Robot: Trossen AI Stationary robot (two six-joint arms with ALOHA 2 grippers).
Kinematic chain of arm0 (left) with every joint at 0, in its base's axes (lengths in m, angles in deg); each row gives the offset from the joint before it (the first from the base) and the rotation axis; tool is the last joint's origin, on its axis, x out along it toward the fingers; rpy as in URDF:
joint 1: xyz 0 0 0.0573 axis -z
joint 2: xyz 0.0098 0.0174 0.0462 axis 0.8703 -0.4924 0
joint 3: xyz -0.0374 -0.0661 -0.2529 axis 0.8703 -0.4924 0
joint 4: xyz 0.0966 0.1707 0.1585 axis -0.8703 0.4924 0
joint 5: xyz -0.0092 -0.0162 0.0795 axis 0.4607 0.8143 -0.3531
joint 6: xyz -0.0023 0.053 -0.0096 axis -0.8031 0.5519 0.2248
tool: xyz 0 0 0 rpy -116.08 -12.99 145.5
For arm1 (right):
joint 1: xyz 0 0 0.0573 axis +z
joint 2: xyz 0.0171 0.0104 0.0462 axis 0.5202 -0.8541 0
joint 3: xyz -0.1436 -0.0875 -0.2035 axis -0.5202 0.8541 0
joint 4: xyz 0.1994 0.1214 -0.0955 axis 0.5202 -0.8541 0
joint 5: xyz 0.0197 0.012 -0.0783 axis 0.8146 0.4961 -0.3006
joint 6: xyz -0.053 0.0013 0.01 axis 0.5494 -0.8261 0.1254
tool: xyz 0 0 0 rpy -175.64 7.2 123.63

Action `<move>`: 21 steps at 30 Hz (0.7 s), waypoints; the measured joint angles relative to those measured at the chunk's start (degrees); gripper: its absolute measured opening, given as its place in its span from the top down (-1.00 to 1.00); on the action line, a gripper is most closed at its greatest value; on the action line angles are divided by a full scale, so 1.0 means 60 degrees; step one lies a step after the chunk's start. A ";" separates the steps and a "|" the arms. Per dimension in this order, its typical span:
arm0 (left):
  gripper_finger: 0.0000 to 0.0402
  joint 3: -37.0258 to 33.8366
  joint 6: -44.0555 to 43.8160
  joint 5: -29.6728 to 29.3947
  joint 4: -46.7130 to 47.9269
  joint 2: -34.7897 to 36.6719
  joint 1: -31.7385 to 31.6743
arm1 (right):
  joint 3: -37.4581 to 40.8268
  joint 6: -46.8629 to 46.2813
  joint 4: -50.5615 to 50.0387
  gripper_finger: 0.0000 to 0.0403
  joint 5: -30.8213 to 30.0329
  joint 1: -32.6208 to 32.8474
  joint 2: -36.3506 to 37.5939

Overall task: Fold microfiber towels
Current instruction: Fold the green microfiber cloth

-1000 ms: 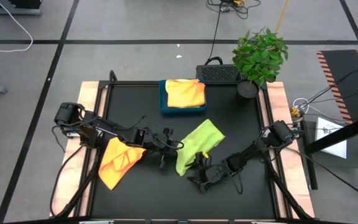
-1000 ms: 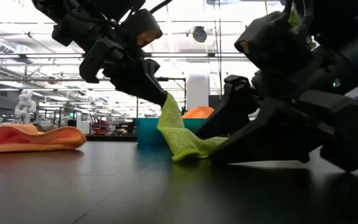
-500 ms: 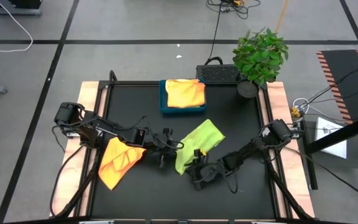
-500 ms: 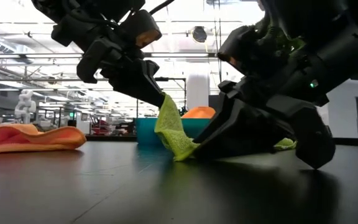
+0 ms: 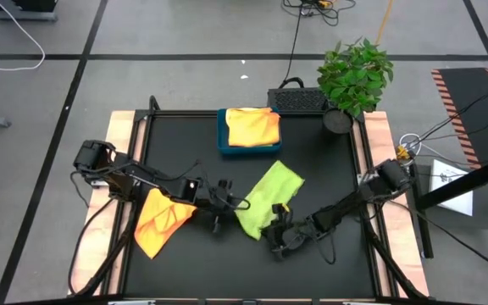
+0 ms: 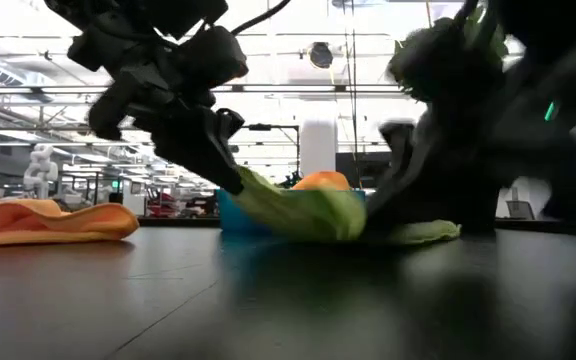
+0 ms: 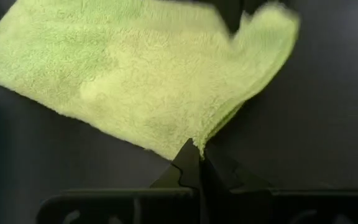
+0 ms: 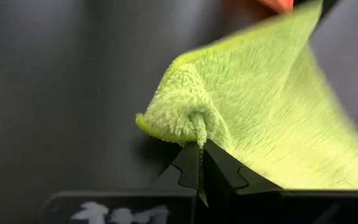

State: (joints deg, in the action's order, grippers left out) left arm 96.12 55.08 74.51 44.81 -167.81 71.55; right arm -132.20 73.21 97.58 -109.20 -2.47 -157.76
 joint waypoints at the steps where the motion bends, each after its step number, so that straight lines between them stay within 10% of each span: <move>1: 0.99 0.0000 -0.0106 0.0025 0.0028 -0.0001 0.0131 | -0.0015 -0.0021 0.0057 0.99 0.0263 0.0067 0.0183; 14: 1.00 0.0128 -0.1532 0.0044 -0.1551 -0.0001 0.2796 | 0.1691 -0.1761 0.2927 1.00 0.3559 0.0789 0.1368; 21: 1.00 0.1011 -0.0876 -0.0200 -0.1339 -0.0001 0.3094 | 0.1933 -0.1921 0.4114 1.00 0.3684 0.1205 0.1381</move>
State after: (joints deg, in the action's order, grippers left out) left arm 102.18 49.83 73.31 36.77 -167.81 90.11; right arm -120.60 61.68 122.26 -87.09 4.76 -149.47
